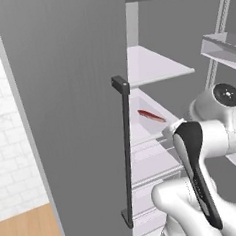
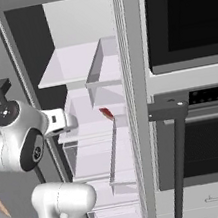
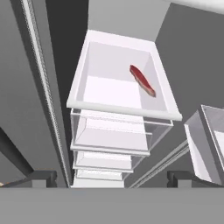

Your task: Place one bell pepper and one steak in each tupperware on the nearby counter, to pack two identical lunches.

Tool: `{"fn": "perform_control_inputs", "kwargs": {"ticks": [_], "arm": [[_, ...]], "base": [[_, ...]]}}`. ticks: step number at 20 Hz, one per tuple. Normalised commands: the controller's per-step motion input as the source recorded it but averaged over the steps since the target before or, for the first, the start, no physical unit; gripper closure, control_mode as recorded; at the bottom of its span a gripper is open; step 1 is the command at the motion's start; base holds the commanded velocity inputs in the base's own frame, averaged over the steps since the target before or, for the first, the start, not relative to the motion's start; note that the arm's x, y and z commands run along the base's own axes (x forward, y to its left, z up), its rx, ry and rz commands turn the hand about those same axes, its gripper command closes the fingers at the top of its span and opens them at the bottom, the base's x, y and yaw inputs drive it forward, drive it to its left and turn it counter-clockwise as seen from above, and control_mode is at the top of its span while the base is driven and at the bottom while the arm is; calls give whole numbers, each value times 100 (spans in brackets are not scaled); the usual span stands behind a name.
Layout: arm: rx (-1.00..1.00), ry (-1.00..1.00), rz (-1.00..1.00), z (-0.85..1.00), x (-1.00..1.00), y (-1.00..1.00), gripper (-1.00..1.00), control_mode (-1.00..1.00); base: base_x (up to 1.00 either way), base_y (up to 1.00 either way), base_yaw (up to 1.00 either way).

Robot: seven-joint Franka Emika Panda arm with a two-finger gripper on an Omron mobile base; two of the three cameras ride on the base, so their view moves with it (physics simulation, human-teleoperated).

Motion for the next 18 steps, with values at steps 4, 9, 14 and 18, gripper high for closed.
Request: {"fn": "perform_control_inputs", "kwargs": {"ticks": [4,9,14,18], "arm": [[-6,-13,8,-48,15,-33,-100,-100],[-7,-9,5,-57,18,-40,-100,-100],[-11,-6,0,-60,58,-20,-100,-100],[-8,-8,0,-36,90,-4,-100,-100]], "base": [[0,0,0],[0,0,0],[0,0,0],[0,0,0]]}}
